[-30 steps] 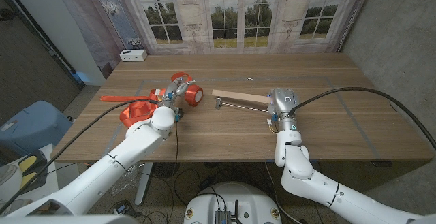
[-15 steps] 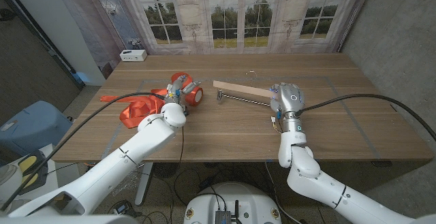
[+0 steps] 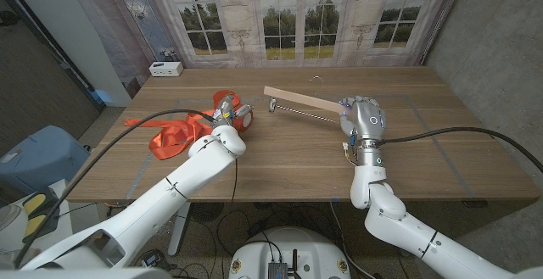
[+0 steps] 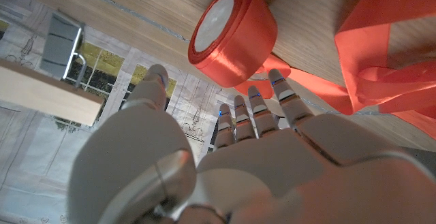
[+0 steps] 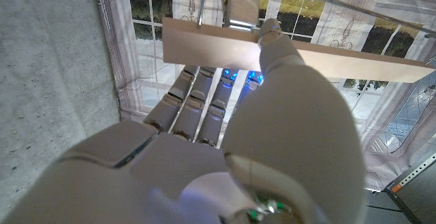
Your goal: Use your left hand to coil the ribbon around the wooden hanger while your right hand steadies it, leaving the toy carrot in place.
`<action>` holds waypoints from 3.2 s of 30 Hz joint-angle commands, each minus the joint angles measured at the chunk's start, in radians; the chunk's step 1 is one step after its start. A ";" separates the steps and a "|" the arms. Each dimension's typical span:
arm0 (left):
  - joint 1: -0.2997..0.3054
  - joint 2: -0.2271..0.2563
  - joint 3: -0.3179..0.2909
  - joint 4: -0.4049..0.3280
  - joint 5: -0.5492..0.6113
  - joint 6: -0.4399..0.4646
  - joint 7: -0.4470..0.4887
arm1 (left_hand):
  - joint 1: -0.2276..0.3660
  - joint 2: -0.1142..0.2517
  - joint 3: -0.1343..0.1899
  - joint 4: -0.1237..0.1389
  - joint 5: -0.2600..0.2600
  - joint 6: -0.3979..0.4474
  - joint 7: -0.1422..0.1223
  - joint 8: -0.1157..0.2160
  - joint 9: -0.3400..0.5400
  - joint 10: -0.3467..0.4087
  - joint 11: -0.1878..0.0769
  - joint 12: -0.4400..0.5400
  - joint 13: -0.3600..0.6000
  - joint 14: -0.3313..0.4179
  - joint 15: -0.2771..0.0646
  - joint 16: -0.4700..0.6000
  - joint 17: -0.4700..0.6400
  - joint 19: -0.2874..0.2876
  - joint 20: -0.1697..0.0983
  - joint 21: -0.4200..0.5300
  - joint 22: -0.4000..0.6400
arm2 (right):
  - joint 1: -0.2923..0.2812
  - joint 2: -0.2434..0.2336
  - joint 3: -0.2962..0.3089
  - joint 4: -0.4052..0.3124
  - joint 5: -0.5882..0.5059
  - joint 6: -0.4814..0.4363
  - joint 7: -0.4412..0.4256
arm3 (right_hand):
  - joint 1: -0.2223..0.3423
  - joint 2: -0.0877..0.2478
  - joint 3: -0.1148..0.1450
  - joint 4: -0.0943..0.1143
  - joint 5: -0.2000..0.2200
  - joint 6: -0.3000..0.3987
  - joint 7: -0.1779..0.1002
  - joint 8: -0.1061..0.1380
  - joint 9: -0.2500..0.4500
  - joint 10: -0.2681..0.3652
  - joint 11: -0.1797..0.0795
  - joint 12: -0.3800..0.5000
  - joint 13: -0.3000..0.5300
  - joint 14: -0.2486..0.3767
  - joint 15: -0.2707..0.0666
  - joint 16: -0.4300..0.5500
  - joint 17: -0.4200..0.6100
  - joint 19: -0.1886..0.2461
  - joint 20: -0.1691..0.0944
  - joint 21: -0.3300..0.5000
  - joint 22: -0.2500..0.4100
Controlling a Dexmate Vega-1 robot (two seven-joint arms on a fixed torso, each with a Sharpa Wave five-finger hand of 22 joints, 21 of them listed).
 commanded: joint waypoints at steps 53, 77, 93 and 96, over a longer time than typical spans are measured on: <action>-0.252 -0.286 0.126 0.360 -0.012 0.441 0.290 | 0.378 0.191 -0.005 -0.002 0.053 0.701 0.016 0.114 0.013 0.746 -0.103 0.180 0.033 0.696 -0.160 0.235 0.045 0.347 -0.042 0.185 0.042 | 0.000 0.002 0.066 0.066 0.052 0.125 -0.051 | 0.097 0.100 -0.012 0.004 0.007 0.052 0.005 0.004 0.081 0.060 -0.054 0.023 -0.011 0.032 -0.150 -0.045 0.035 -0.012 0.000 0.040 0.000; -0.163 -0.234 0.032 0.176 0.098 0.345 0.234 | 0.451 0.236 0.010 0.002 0.038 0.788 0.043 0.114 0.027 0.899 -0.136 0.266 0.088 0.804 -0.177 0.296 0.091 0.369 -0.057 0.247 0.058 | 0.012 0.002 0.059 0.073 0.073 0.158 -0.044 | 0.101 0.101 -0.016 0.004 0.008 0.053 0.005 0.005 0.079 0.057 -0.057 0.031 -0.011 0.039 -0.152 -0.063 0.049 -0.016 0.001 0.055 -0.002; -0.216 -0.203 0.043 0.082 0.196 0.399 0.235 | 0.463 0.235 0.011 0.003 0.031 0.796 0.049 0.113 0.038 0.902 -0.140 0.278 0.102 0.806 -0.176 0.296 0.100 0.363 -0.058 0.260 0.061 | 0.009 0.005 0.049 0.087 0.097 0.201 -0.032 | 0.099 0.102 -0.020 0.005 0.008 0.053 0.006 0.006 0.081 0.058 -0.056 0.033 -0.017 0.045 -0.150 -0.076 0.058 -0.020 0.002 0.065 -0.003; -0.233 -0.193 0.058 0.070 0.215 0.402 0.230 | 0.461 0.235 0.010 0.006 0.029 0.795 0.049 0.112 0.040 0.901 -0.138 0.280 0.105 0.805 -0.176 0.294 0.100 0.360 -0.059 0.263 0.062 | 0.007 0.003 0.046 0.085 0.097 0.206 -0.029 | 0.102 0.101 -0.020 0.004 0.008 0.053 0.006 0.006 0.081 0.058 -0.054 0.034 -0.017 0.046 -0.152 -0.078 0.060 -0.020 0.004 0.067 -0.004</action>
